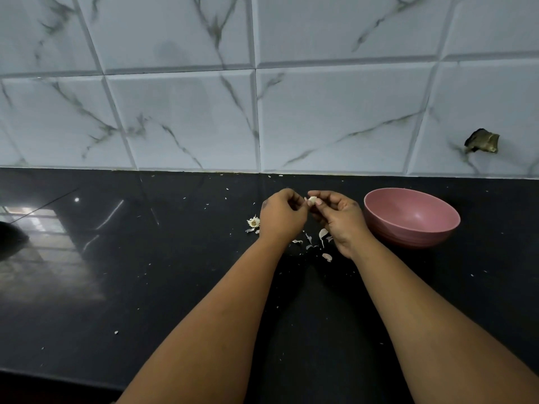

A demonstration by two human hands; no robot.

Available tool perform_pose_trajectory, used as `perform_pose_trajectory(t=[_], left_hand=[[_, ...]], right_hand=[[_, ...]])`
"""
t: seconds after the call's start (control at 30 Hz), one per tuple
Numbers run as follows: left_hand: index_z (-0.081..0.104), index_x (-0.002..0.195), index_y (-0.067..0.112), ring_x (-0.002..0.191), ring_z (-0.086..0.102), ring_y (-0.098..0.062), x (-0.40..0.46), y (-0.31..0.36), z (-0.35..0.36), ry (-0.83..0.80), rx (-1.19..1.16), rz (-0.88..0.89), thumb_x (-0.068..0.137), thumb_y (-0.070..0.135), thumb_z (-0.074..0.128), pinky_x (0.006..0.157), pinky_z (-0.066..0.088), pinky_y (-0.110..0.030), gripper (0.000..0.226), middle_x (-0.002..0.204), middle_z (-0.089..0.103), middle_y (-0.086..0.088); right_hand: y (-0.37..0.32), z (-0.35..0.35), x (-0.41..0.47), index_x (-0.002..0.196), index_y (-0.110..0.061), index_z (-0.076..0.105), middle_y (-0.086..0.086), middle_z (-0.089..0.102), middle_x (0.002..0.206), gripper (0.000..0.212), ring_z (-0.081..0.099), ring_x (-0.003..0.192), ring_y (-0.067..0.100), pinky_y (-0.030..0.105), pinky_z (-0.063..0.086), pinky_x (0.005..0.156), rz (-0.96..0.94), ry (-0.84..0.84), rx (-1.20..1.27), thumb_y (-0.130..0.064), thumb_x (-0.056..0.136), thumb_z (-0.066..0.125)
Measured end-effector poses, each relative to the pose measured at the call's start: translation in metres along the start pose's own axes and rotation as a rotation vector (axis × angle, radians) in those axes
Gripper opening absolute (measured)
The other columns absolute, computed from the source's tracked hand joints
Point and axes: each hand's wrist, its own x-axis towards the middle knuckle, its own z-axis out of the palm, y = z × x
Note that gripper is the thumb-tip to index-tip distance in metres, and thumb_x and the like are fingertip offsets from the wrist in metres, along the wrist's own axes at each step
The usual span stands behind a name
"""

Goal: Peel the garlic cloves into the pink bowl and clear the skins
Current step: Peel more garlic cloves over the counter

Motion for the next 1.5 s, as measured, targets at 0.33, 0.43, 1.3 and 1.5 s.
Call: perform_pose_trajectory(t=[0.33,0.43,1.3,1.5], left_hand=[[0.072,0.075,0.021,0.07,0.071,-0.017,0.0,0.0,-0.001,-0.019,-0.211,-0.143,0.084,0.025,0.074,0.073,0.06,-0.037,0.009,0.069,0.072,0.002],[0.072,0.073,0.022,0.07,0.071,-0.014,0.0,0.002,-0.001,-0.017,-0.206,-0.137,0.085,0.018,0.072,0.077,0.06,-0.039,0.012,0.068,0.072,0.001],[0.052,0.066,0.009,0.063,0.048,-0.021,0.007,0.0,-0.009,-0.051,-0.029,-0.213,0.091,0.027,0.045,0.065,0.048,-0.042,0.031,0.066,0.052,-0.007],[0.073,0.089,0.021,0.098,0.06,-0.014,0.005,-0.012,-0.015,-0.12,0.291,-0.18,0.081,0.028,0.075,0.076,0.047,-0.027,0.011,0.099,0.065,0.004]], right_hand=[[0.0,0.0,0.0,0.097,-0.01,0.069,0.01,0.07,0.092,0.014,0.067,0.084,0.012,0.017,0.055,0.077,-0.002,-0.001,0.034,0.0,0.09,0.061],[-0.002,0.0,-0.001,0.096,-0.01,0.07,0.011,0.071,0.092,0.015,0.067,0.082,0.012,0.017,0.055,0.076,0.0,0.007,0.037,0.001,0.089,0.062],[-0.004,0.004,-0.002,0.101,-0.012,0.066,0.005,0.066,0.085,0.022,0.062,0.072,0.009,0.016,0.053,0.066,0.004,0.021,-0.017,-0.002,0.098,0.047],[-0.001,0.005,0.0,0.1,-0.007,0.066,0.01,0.068,0.094,0.011,0.067,0.08,0.014,0.015,0.055,0.072,0.005,0.061,-0.025,-0.002,0.093,0.059]])
